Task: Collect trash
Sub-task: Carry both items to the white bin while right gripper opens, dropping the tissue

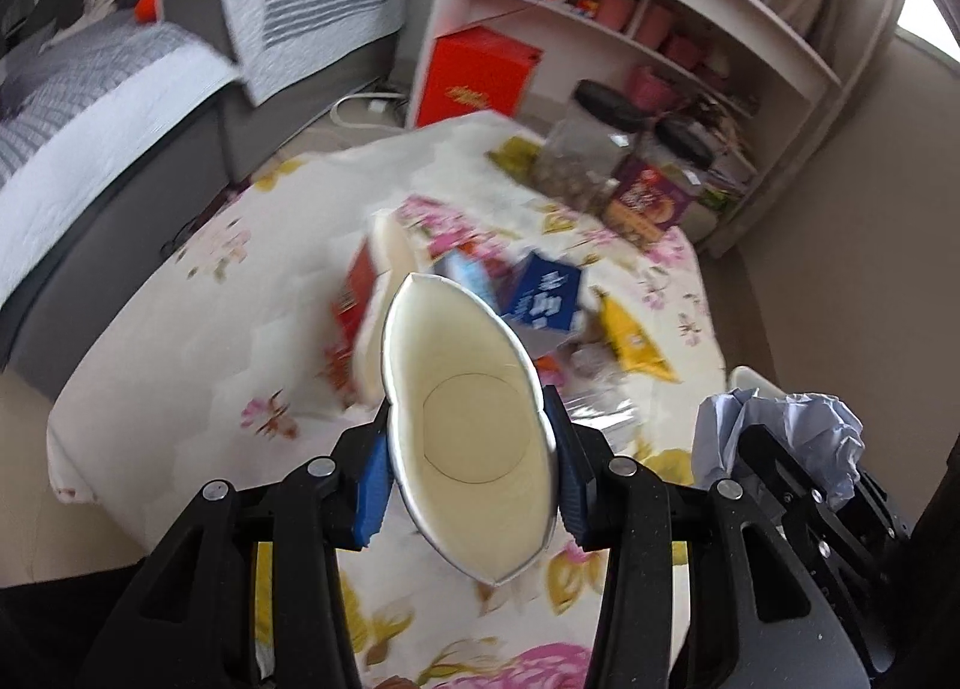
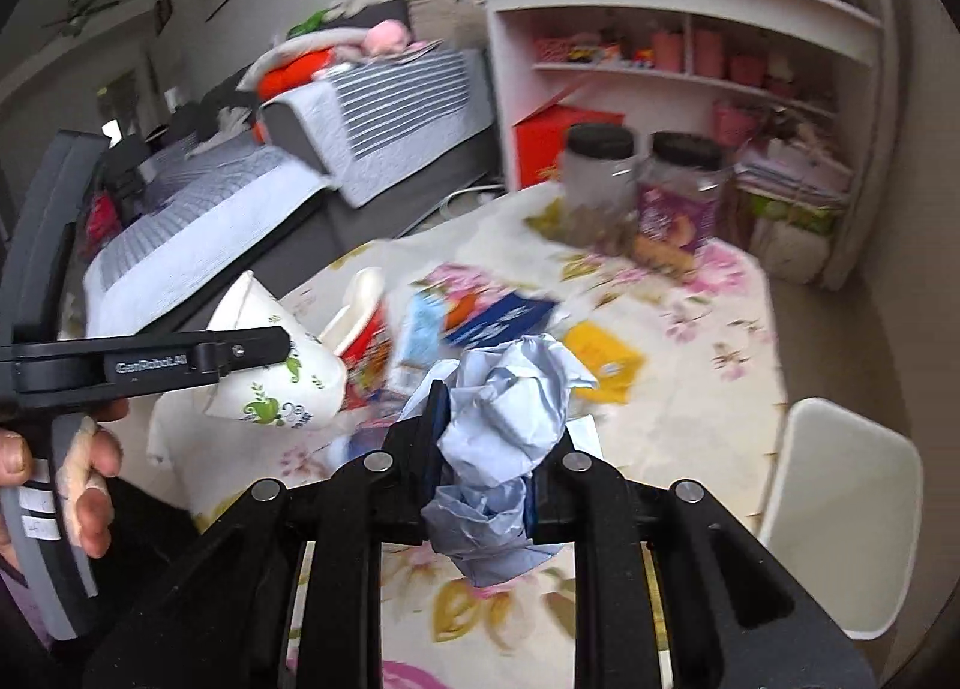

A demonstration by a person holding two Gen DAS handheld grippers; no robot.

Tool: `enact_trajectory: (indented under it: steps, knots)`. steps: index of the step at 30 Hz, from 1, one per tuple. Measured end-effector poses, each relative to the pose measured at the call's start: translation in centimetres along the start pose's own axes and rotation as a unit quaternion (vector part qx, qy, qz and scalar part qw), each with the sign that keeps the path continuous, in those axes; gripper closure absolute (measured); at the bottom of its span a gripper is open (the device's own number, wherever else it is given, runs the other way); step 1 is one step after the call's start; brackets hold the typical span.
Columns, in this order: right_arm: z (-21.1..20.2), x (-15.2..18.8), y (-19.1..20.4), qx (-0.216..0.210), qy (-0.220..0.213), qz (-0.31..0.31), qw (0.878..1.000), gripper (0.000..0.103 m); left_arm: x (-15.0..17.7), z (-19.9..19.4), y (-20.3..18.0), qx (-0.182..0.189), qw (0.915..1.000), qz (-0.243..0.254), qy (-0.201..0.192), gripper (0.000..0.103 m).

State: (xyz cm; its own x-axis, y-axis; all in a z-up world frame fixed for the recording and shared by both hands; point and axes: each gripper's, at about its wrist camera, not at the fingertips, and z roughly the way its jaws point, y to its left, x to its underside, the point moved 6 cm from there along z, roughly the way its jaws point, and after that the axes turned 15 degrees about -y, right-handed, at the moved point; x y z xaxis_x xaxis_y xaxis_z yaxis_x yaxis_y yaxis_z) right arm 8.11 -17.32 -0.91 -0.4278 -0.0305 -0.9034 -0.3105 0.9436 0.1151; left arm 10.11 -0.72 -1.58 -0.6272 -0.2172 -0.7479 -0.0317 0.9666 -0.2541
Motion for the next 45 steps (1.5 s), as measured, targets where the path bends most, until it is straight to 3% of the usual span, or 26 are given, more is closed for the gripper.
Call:
enact_trajectory:
  steps: [7, 15, 23, 27, 30, 31, 33, 37, 41, 45]
  knots:
    - [-1.3, -2.1, -6.0, 0.085, -0.025, 0.0, 0.996, 0.084, -1.5, 1.2, -6.6, 0.038, 0.9984, 0.039, -0.012, 0.058]
    - [-2.2, -2.6, -14.1, 0.178, -0.029, 0.032, 0.983, 0.083, -1.3, 3.0, -14.2, 0.081, 0.993, 0.086, -0.003, 0.058]
    - [-3.2, -0.6, -23.5, 0.295, -0.013, 0.089, 0.951, 0.083, -0.3, 4.8, -21.1, 0.117, 0.9855, 0.122, 0.01, 0.058]
    - [-4.2, -0.3, -26.2, 0.347, -0.01, 0.101, 0.932, 0.082, 0.6, 5.5, -24.5, 0.137, 0.9814, 0.133, 0.022, 0.058]
    - [-5.1, -0.2, -28.2, 0.381, -0.011, 0.109, 0.918, 0.074, 1.5, 6.1, -27.2, 0.154, 0.9772, 0.143, 0.03, 0.058]
    - [-5.4, -0.2, -28.8, 0.393, -0.011, 0.107, 0.913, 0.061, 1.7, 6.3, -28.0, 0.158, 0.9759, 0.147, 0.032, 0.058]
    - [-6.5, -0.4, -29.7, 0.414, -0.023, 0.111, 0.903, 0.045, 2.2, 6.6, -29.4, 0.166, 0.9736, 0.153, 0.035, 0.058]
    - [-9.4, -0.9, -30.9, 0.459, -0.055, 0.113, 0.88, 0.026, 3.5, 7.6, -31.9, 0.18, 0.9698, 0.156, 0.051, 0.058]
    - [-12.3, -0.7, -32.8, 0.496, -0.075, 0.132, 0.855, 0.019, 4.3, 8.6, -34.0, 0.187, 0.9671, 0.162, 0.06, 0.058]
    - [-14.1, -0.2, -34.2, 0.51, -0.08, 0.156, 0.842, 0.014, 4.9, 9.1, -35.8, 0.194, 0.9636, 0.171, 0.066, 0.058]
